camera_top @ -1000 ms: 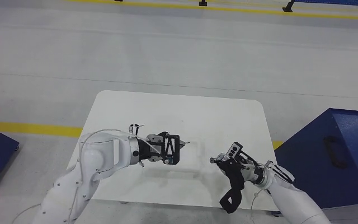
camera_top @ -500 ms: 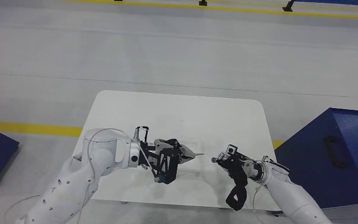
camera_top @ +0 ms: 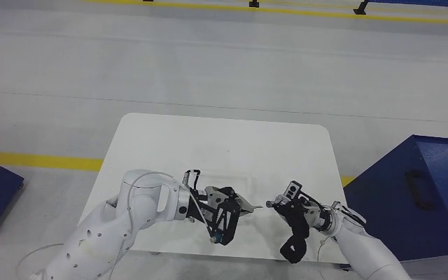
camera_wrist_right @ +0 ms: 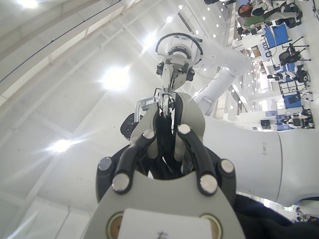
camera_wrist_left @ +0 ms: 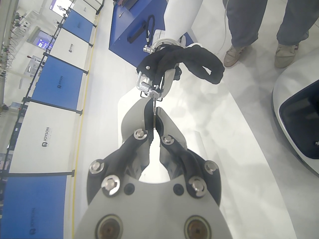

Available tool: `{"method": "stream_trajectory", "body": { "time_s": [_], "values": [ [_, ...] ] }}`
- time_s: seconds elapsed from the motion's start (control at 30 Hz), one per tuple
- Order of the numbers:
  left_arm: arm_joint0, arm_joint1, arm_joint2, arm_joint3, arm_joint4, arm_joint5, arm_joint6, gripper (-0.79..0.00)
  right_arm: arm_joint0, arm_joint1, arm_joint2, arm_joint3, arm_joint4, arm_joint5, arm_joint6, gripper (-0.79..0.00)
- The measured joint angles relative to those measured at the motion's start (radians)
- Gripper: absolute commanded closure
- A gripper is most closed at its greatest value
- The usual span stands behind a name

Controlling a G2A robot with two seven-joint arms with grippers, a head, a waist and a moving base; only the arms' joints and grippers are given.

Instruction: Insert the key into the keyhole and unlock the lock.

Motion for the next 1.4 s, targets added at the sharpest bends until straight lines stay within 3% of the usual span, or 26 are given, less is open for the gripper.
{"method": "stream_trajectory", "body": {
  "time_s": [0.47,1.4],
  "values": [
    [-0.006,-0.013,0.047,-0.045,0.046,0.062,-0.104,0.0,-0.049,-0.006,0.069,-0.039,-0.062,-0.175,-0.048,0.0],
    [-0.026,-0.031,0.082,-0.054,0.044,0.052,-0.166,0.0,-0.082,-0.02,0.131,-0.064,-0.117,-0.134,-0.038,0.0]
  ]
}}
